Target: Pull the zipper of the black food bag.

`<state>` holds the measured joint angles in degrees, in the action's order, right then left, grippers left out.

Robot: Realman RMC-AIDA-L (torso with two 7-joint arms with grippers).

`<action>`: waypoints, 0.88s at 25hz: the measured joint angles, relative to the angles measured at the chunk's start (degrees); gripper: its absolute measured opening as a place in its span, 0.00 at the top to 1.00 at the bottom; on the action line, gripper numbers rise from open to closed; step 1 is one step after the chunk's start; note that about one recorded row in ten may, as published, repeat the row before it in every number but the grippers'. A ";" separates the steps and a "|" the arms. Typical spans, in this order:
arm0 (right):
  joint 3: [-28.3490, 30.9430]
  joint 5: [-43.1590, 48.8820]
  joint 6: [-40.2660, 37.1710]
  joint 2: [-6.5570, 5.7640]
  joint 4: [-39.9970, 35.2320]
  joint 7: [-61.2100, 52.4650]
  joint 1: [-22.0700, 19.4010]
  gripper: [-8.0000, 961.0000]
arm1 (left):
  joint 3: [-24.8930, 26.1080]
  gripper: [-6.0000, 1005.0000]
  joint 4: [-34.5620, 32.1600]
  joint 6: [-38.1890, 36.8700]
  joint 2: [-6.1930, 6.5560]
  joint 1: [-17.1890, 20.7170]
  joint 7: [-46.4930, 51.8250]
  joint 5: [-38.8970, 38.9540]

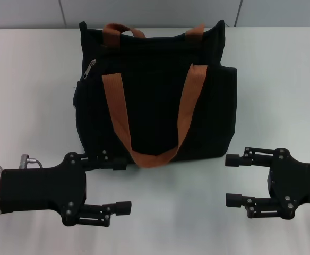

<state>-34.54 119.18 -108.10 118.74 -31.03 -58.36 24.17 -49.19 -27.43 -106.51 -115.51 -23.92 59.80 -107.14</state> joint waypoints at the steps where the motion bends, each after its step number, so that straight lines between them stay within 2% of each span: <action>1: 0.00 0.00 0.00 0.00 0.00 0.01 0.00 0.22 | 0.00 0.17 0.00 -0.02 0.01 0.03 0.00 0.00; 18: 0.00 0.00 0.09 0.08 0.07 0.01 -0.04 0.23 | 0.14 0.17 0.17 -0.46 0.11 0.41 -0.30 0.01; 22: 0.00 -0.01 0.27 0.09 0.09 0.01 -0.01 0.23 | 4.05 0.17 0.16 -3.39 -0.12 0.33 -0.49 2.10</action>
<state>-34.54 119.18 -107.82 118.83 -30.94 -58.35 24.16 -45.13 -27.27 -109.90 -115.63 -23.59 59.31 -105.04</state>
